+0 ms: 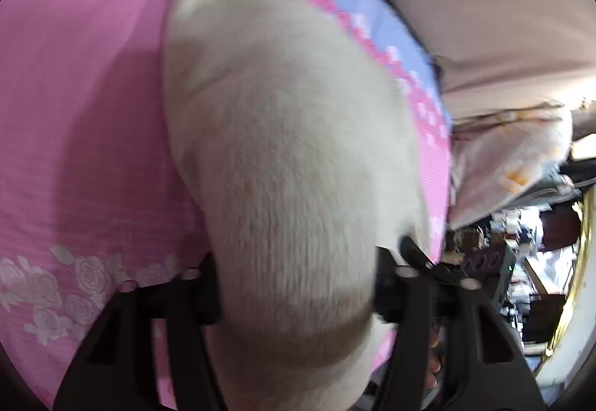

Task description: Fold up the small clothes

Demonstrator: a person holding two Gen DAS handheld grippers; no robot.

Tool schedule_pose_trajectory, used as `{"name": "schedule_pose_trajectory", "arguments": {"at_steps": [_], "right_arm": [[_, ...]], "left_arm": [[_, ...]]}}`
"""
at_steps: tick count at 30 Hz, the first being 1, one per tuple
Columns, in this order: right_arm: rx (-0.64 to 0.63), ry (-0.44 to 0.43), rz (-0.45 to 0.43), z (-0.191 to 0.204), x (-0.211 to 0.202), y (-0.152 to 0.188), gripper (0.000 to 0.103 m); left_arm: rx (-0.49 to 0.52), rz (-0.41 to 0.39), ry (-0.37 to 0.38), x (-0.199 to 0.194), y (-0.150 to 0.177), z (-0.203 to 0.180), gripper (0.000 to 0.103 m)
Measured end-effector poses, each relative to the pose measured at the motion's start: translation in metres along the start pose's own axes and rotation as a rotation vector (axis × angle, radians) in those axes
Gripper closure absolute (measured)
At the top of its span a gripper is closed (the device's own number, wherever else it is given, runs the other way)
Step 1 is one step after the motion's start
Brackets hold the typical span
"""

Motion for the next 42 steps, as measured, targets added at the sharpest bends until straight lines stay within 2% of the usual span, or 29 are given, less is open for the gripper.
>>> {"name": "schedule_pose_trajectory", "arguments": {"at_steps": [2,6,8,11,12,15,18,19,20,21,22,23,24,25,26,27,28,29,30,33,35,36,39,41,42], "right_arm": [[-0.08,-0.033,-0.062,0.039,-0.024,-0.005,0.073],[-0.248,-0.102,-0.204,0.129,-0.08,-0.015,0.073],[-0.308,-0.146,-0.255,0.171,-0.103,-0.022,0.073],[-0.394,-0.206,-0.313,0.233,-0.13,-0.018,0.073],[-0.42,-0.237,-0.328,0.256,-0.136,-0.014,0.073],[-0.489,-0.303,-0.342,0.307,-0.142,-0.002,0.073],[-0.531,-0.338,-0.312,0.343,-0.127,0.02,0.071],[-0.541,-0.328,-0.287,0.349,-0.11,0.026,0.068],[-0.537,-0.316,-0.255,0.348,-0.087,0.033,0.06],[-0.532,-0.311,-0.216,0.345,-0.064,0.04,0.057],[-0.54,-0.263,-0.183,0.334,-0.028,0.05,0.055],[-0.547,-0.186,-0.164,0.319,-0.001,0.06,0.052],[-0.55,-0.057,-0.113,0.293,0.039,0.073,0.052],[-0.526,0.031,-0.07,0.27,0.066,0.079,0.054],[-0.484,0.106,-0.021,0.248,0.085,0.091,0.056],[-0.444,0.104,0.043,0.231,0.098,0.108,0.056],[-0.418,0.085,0.082,0.223,0.104,0.12,0.056],[-0.416,0.095,0.1,0.217,0.108,0.127,0.056],[-0.431,0.113,0.107,0.214,0.11,0.13,0.054],[-0.467,0.154,0.072,0.217,0.122,0.116,0.039],[-0.459,0.135,0.078,0.221,0.142,0.097,0.028],[-0.457,0.14,0.089,0.224,0.155,0.09,0.028],[-0.421,0.118,0.218,0.222,0.205,0.075,0.023],[-0.36,0.065,0.295,0.214,0.231,0.073,0.019],[-0.301,0.014,0.335,0.213,0.242,0.074,0.021]], "left_arm": [[0.025,-0.028,0.028,-0.021,-0.008,-0.014,0.058],[0.099,-0.112,0.105,-0.088,-0.027,-0.055,0.059],[0.155,-0.168,0.149,-0.137,-0.038,-0.077,0.058],[0.236,-0.238,0.173,-0.202,-0.049,-0.101,0.058],[0.267,-0.265,0.178,-0.23,-0.052,-0.106,0.057],[0.328,-0.33,0.167,-0.28,-0.054,-0.114,0.057],[0.381,-0.401,0.124,-0.328,-0.054,-0.106,0.055],[0.381,-0.421,0.099,-0.34,-0.054,-0.091,0.052],[0.369,-0.43,0.076,-0.345,-0.058,-0.076,0.05],[0.345,-0.434,0.046,-0.351,-0.058,-0.057,0.043],[0.302,-0.433,0.001,-0.345,-0.059,-0.026,0.022],[0.264,-0.433,-0.048,-0.337,-0.06,0.004,0.011],[0.193,-0.435,-0.147,-0.321,-0.059,0.05,0.006],[0.155,-0.428,-0.206,-0.306,-0.058,0.079,0.007],[0.094,-0.396,-0.3,-0.289,-0.054,0.12,0.01],[0.033,-0.346,-0.364,-0.273,-0.045,0.152,0.019],[-0.019,-0.29,-0.369,-0.257,-0.033,0.181,0.025],[-0.069,-0.269,-0.35,-0.25,-0.023,0.199,0.025],[-0.136,-0.278,-0.31,-0.248,-0.012,0.215,0.025],[-0.225,-0.3,-0.198,-0.251,-0.006,0.232,0.022],[-0.25,-0.318,-0.172,-0.255,-0.017,0.245,0.019],[-0.252,-0.331,-0.166,-0.255,-0.023,0.248,0.014],[-0.282,-0.322,-0.119,-0.241,-0.046,0.259,0.011],[-0.319,-0.272,-0.101,-0.222,-0.058,0.266,0.011],[-0.31,-0.254,-0.095,-0.213,-0.063,0.266,0.011]]}}
Point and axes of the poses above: each gripper's, at about its wrist camera, not at the fingertips, and x roughly the way its jaws point, z to its left, y to its underside, the point moved 7 cm from there along x, roughly the way its jaws point, and after that the axes turned 3 degrees about x, right-handed, at the moved point
